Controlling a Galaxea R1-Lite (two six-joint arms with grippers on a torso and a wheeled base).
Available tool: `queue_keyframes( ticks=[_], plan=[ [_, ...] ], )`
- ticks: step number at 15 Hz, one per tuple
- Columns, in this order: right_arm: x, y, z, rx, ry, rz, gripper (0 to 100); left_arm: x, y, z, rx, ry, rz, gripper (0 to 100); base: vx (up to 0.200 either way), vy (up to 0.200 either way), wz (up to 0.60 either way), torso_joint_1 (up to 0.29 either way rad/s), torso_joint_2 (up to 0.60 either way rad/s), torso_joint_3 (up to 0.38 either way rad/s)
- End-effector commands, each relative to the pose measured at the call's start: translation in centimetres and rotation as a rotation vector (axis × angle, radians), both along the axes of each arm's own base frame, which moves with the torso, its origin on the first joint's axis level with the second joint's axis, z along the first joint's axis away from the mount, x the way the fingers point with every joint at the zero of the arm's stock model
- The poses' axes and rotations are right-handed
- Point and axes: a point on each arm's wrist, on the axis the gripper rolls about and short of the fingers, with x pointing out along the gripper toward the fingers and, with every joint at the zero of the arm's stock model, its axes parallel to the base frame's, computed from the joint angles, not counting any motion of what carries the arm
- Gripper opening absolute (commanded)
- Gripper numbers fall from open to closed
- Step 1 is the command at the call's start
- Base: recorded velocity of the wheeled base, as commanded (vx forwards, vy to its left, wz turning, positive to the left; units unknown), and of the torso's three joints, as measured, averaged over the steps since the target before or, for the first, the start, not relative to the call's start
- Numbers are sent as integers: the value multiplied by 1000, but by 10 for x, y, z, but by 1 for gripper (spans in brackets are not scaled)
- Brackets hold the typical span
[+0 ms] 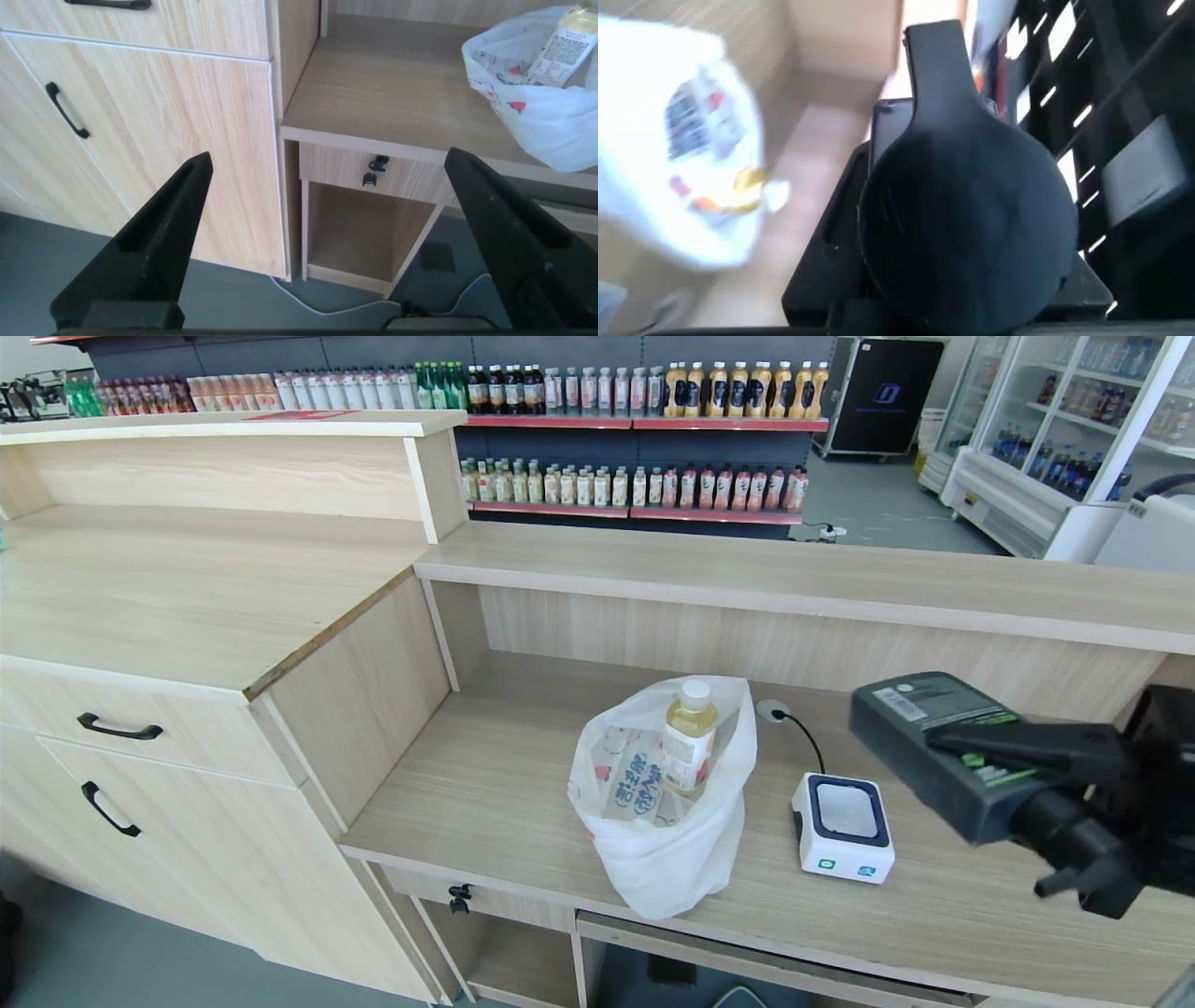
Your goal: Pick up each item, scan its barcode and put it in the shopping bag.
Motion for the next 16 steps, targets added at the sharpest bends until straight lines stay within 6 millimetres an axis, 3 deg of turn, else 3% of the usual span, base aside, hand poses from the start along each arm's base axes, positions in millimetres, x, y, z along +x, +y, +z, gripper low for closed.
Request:
queue_keyframes(
  ticks=[1,4,6,10,11,12,14,16],
  plan=[
    [-23,-50,-2,305,256,-409,0,0,0,0,0,0,1,100,0,0,0,0,0,0],
    [-28,-71,-14,404,370,-426,0,0,0,0,0,0,1,100,0,0,0,0,0,0],
    [-30,-72,-14,477,424,-454,0,0,0,0,0,0,1,100,0,0,0,0,0,0],
    [-38,-69,-10,964,665,-777,0,0,0,0,0,0,1,100,0,0,600,2,-1,4],
    [-36,-67,-11,1063,737,-817,0,0,0,0,0,0,1,100,0,0,600,2,2,2],
    [-31,-63,-15,1245,928,-852,0,0,0,0,0,0,1,100,0,0,0,0,0,0],
    [-17,-71,-19,1593,1120,-933,0,0,0,0,0,0,1,100,0,0,0,0,0,0],
    [-4,-75,-26,1659,1218,-1046,0,0,0,0,0,0,1,100,0,0,0,0,0,0]
  ],
)
